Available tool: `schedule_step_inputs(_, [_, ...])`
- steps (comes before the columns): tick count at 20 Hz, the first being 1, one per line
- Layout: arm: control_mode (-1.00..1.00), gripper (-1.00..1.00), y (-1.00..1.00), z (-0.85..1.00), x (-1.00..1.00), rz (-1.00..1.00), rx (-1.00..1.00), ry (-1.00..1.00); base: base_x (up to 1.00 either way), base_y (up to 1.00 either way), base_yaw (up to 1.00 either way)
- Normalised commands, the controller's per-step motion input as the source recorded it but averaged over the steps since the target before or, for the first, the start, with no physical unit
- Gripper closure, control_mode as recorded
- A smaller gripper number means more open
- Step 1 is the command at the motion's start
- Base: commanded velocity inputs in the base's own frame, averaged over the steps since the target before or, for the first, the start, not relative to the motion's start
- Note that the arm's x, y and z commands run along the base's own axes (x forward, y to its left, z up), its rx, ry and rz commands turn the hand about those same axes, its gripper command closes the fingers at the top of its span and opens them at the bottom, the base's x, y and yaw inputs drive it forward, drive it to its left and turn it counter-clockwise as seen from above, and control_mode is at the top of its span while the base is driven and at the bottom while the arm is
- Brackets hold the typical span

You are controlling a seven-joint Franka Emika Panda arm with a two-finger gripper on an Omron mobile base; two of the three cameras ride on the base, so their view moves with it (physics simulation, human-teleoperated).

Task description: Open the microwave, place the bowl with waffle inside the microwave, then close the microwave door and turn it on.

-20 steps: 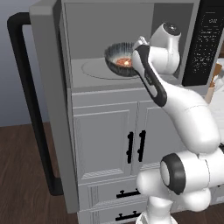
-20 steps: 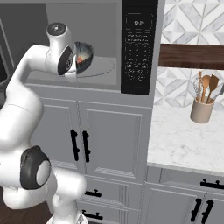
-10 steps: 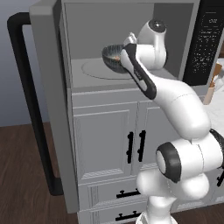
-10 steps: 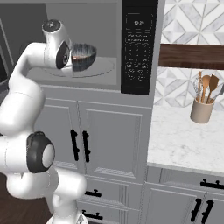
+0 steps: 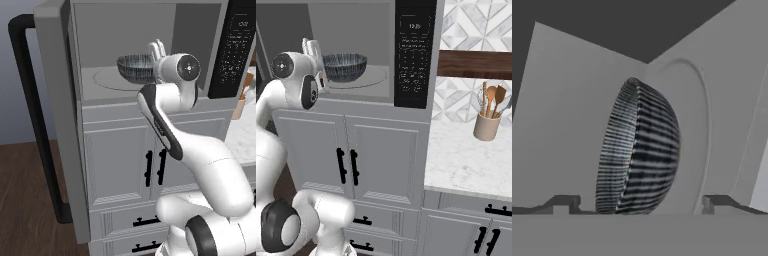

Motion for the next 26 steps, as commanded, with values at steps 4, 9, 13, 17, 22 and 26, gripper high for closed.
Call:
schedule_step_inputs(4, [-1.00, -1.00, 0.00, 0.40, -1.00, -0.06, 0.00, -0.20, 0.00, 0.00, 0.00])
schedule_step_inputs(9, [-1.00, -1.00, 0.00, 0.31, -1.00, -0.14, 0.00, 0.03, 0.00, 0.00, 0.00])
schedule_step_inputs(13, [-1.00, -1.00, 0.00, 0.06, -1.00, -0.19, 0.00, 0.19, 0.00, 0.00, 0.00])
schedule_step_inputs(17, [-1.00, -1.00, -0.01, -0.01, -1.00, -0.16, 0.00, 0.30, 0.00, 0.00, 0.00])
schedule_step_inputs(22, [-1.00, -1.00, -0.23, -0.17, -0.92, -0.12, 0.02, 0.34, 0.00, 0.00, 0.00])
schedule_step_inputs(26, [-1.00, -1.00, -0.43, -0.52, -0.84, -0.14, 0.01, 0.23, 0.00, 0.00, 0.00])
